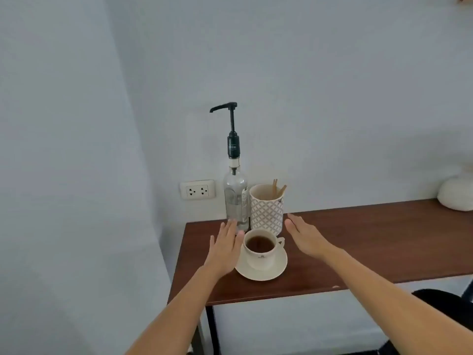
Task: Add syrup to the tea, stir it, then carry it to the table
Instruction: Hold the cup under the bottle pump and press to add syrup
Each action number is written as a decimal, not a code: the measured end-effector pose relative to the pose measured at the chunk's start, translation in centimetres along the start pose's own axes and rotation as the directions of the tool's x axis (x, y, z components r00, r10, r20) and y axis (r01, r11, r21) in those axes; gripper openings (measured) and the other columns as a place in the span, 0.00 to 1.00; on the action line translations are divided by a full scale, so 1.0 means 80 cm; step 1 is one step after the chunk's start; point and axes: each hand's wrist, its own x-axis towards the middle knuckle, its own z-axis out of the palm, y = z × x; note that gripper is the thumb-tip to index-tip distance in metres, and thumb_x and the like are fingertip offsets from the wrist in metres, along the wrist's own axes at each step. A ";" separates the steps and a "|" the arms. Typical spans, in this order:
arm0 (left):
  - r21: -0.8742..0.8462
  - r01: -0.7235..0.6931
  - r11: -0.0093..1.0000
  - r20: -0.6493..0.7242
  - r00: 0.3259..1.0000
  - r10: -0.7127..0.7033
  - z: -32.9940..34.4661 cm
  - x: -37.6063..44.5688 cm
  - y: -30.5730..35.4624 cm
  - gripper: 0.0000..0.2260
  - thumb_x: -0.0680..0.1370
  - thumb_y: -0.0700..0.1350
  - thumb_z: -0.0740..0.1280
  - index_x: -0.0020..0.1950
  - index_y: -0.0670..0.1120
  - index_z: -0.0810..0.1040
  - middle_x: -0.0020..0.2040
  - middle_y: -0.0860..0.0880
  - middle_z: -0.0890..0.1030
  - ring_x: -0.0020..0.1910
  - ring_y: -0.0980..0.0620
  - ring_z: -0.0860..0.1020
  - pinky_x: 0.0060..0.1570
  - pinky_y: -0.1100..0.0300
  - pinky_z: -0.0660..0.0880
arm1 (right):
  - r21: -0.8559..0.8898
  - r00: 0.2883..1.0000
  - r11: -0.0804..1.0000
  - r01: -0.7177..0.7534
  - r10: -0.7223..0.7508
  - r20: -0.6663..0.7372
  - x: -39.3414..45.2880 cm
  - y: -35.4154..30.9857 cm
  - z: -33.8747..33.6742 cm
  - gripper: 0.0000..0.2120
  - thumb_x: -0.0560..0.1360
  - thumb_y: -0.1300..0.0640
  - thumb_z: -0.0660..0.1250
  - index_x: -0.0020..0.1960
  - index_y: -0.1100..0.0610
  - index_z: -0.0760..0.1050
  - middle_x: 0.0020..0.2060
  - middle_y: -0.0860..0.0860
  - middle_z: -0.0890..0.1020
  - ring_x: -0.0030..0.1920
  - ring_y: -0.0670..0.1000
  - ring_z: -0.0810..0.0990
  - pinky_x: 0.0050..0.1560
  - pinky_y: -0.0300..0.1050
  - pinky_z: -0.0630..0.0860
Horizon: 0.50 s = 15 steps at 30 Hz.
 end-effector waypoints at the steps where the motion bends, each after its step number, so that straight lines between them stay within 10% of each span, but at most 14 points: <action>1: -0.039 -0.003 0.999 -0.016 1.000 0.002 0.009 0.000 -0.002 0.25 0.87 0.55 0.46 0.84 0.50 0.49 0.85 0.52 0.49 0.83 0.53 0.43 0.79 0.44 0.40 | 0.046 1.000 0.999 0.009 -0.009 -0.003 0.003 0.005 0.005 0.26 0.86 0.46 0.47 0.80 0.55 0.58 0.79 0.56 0.64 0.80 0.59 0.58 0.77 0.53 0.55; 8: -0.391 -0.059 0.918 -0.069 0.997 0.035 0.061 -0.020 -0.003 0.28 0.84 0.62 0.51 0.82 0.51 0.58 0.80 0.61 0.65 0.80 0.62 0.57 0.82 0.50 0.50 | 0.241 0.997 0.970 0.031 -0.047 0.060 0.016 0.039 0.039 0.23 0.85 0.45 0.49 0.75 0.51 0.68 0.74 0.48 0.73 0.75 0.51 0.67 0.70 0.41 0.59; 15: -0.471 -0.020 0.882 -0.179 0.981 -0.073 0.090 -0.016 0.012 0.51 0.65 0.58 0.83 0.80 0.56 0.57 0.69 0.62 0.76 0.71 0.61 0.73 0.69 0.63 0.70 | 0.369 0.989 0.926 0.074 -0.115 0.090 0.024 0.047 0.051 0.15 0.86 0.57 0.55 0.58 0.49 0.81 0.53 0.46 0.86 0.54 0.41 0.82 0.52 0.34 0.76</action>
